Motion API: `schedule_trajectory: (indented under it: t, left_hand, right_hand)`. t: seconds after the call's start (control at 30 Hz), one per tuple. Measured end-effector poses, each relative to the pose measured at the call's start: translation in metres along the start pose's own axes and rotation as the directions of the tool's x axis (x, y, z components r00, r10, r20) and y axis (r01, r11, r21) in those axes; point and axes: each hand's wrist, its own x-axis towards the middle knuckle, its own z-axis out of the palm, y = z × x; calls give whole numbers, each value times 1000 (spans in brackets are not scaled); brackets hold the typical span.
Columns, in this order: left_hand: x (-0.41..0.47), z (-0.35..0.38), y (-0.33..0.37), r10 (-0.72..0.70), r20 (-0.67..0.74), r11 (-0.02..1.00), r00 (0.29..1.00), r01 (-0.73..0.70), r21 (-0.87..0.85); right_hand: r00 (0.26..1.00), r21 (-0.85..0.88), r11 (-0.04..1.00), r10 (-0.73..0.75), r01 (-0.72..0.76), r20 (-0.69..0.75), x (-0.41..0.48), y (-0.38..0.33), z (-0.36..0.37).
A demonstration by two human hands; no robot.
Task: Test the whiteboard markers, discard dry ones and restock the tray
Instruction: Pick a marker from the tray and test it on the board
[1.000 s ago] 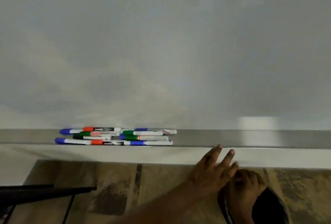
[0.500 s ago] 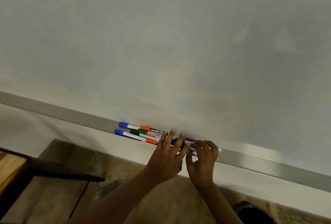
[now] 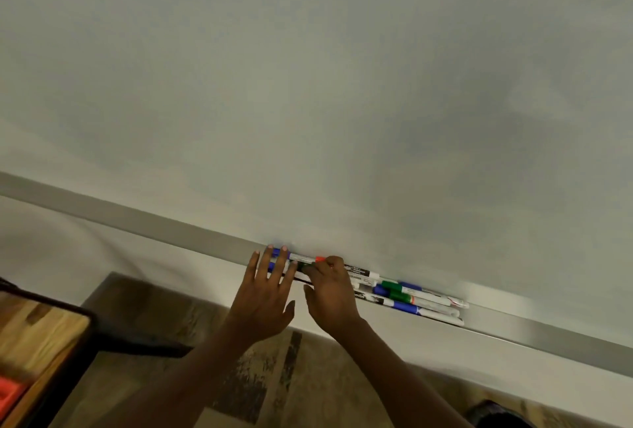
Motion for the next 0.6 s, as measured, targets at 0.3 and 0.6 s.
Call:
schedule_trajectory:
  t: [0.3,0.6]
  left_hand:
    - [5,4,-46,-37,6,999,999,37,-12]
    - [7,0,-63,-34,-91,999,995,36,18]
  right_hand:
    - [980,-268,962,-5,60,201,29,-44,27]
    - [983,-284,959,68,-17,171,35,-60,16]
